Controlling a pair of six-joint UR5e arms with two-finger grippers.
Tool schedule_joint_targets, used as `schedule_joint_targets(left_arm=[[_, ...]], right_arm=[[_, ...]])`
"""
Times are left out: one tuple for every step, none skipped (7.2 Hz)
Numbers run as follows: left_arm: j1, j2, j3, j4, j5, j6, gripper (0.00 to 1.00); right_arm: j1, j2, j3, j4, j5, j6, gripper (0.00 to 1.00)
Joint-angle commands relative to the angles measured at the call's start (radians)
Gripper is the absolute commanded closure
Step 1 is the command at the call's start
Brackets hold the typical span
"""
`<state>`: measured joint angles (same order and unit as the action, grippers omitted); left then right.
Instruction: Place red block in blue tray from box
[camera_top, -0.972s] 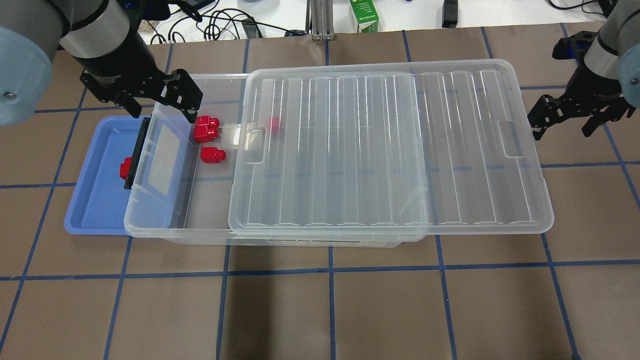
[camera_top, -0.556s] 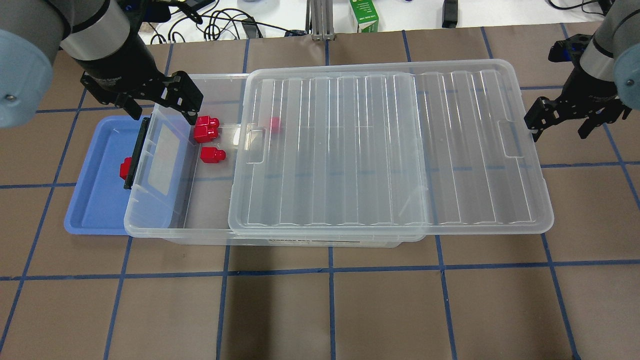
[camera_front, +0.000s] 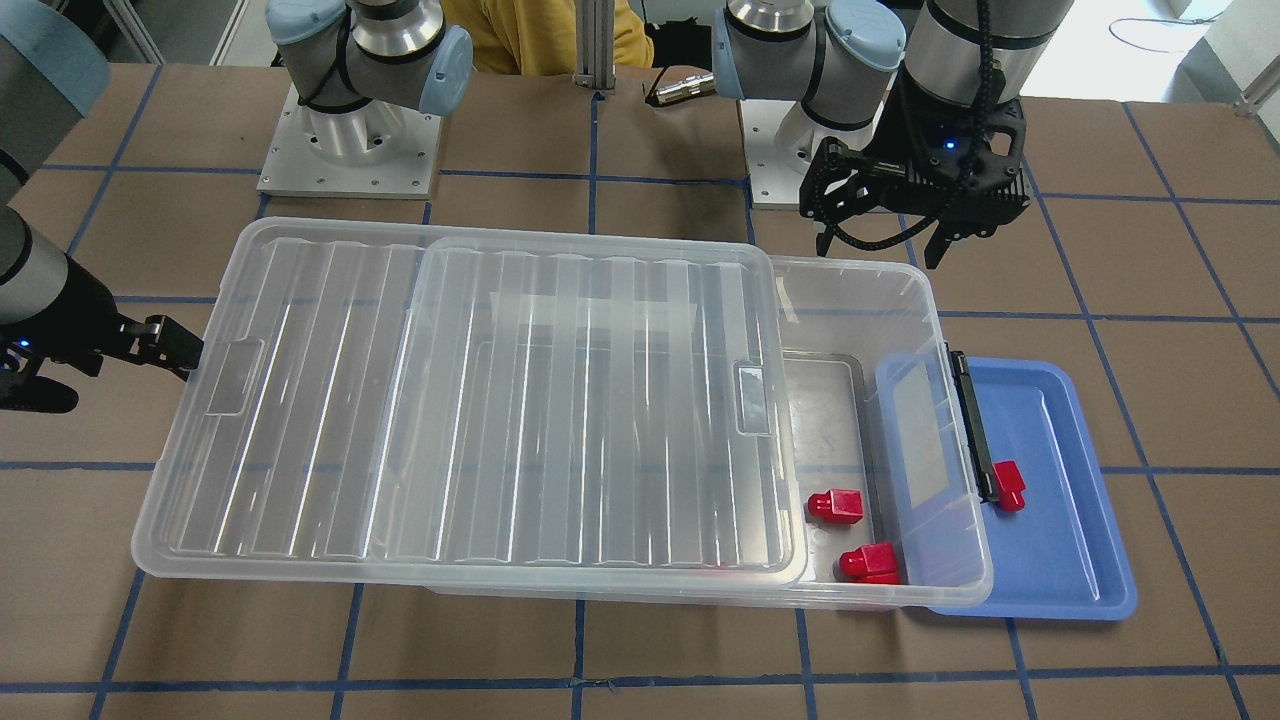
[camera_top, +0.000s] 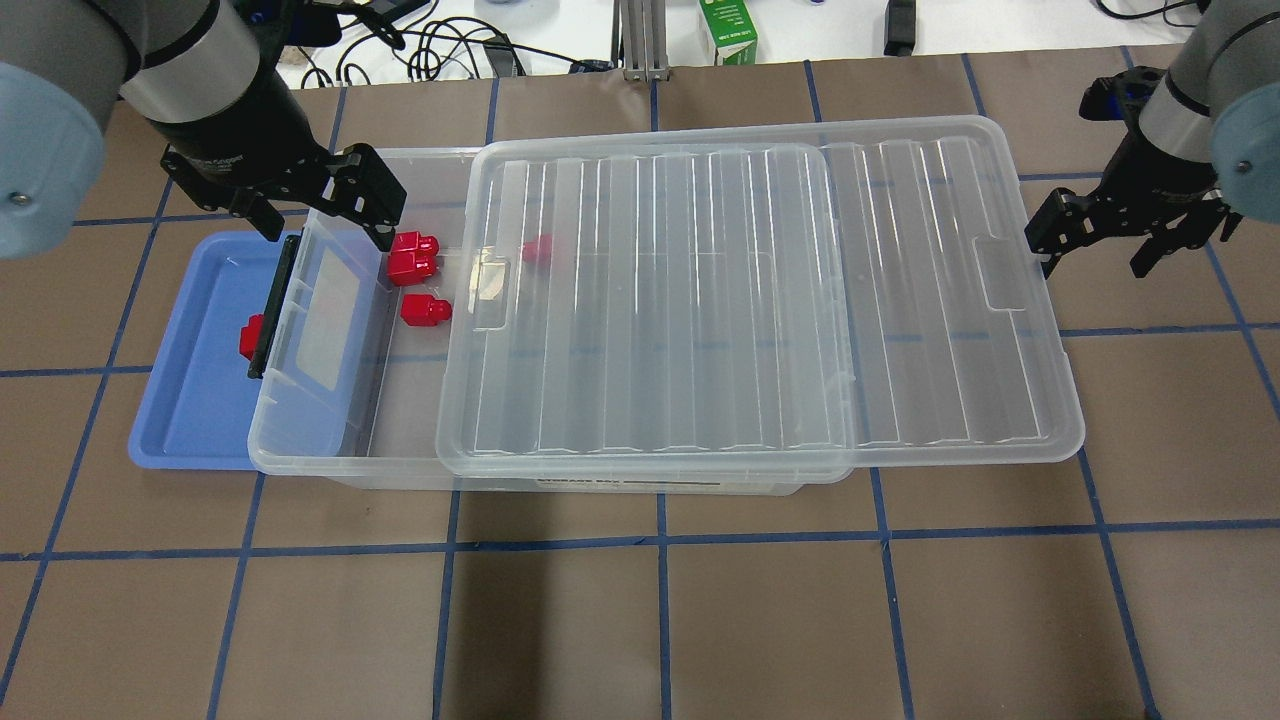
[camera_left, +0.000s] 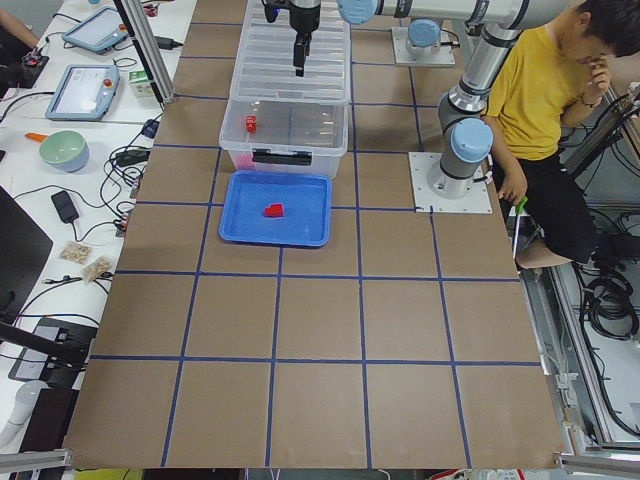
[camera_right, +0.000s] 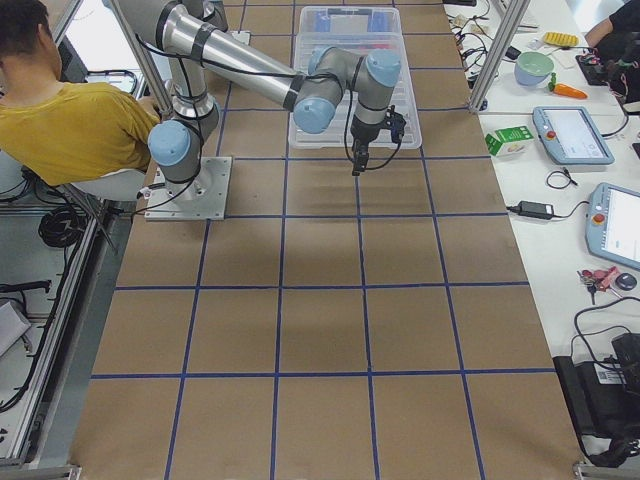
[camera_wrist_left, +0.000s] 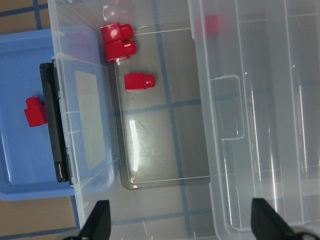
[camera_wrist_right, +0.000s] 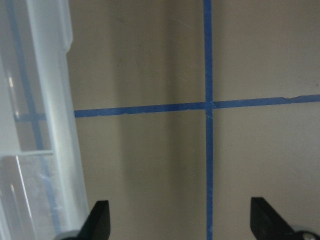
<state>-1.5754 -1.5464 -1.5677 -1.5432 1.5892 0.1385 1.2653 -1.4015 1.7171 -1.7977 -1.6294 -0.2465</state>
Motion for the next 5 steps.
schedule_joint_targets(left_arm=[[0.000,0.000,0.000,0.000,0.000,0.000,0.00],[0.000,0.000,0.000,0.000,0.000,0.001,0.00],[0.000,0.000,0.000,0.000,0.000,0.000,0.00],[0.000,0.000,0.000,0.000,0.000,0.000,0.00],[0.000,0.000,0.000,0.000,0.000,0.000,0.00]], right_arm=[[0.049,0.001,-0.001,0.000,0.000,0.068,0.00],[0.057,0.001,-0.001,0.000,0.009,0.070,0.00],[0.083,0.002,-0.001,-0.002,0.013,0.070,0.00],[0.104,0.002,-0.001,0.000,0.013,0.070,0.00],[0.109,0.001,-0.001,0.000,0.014,0.070,0.00]])
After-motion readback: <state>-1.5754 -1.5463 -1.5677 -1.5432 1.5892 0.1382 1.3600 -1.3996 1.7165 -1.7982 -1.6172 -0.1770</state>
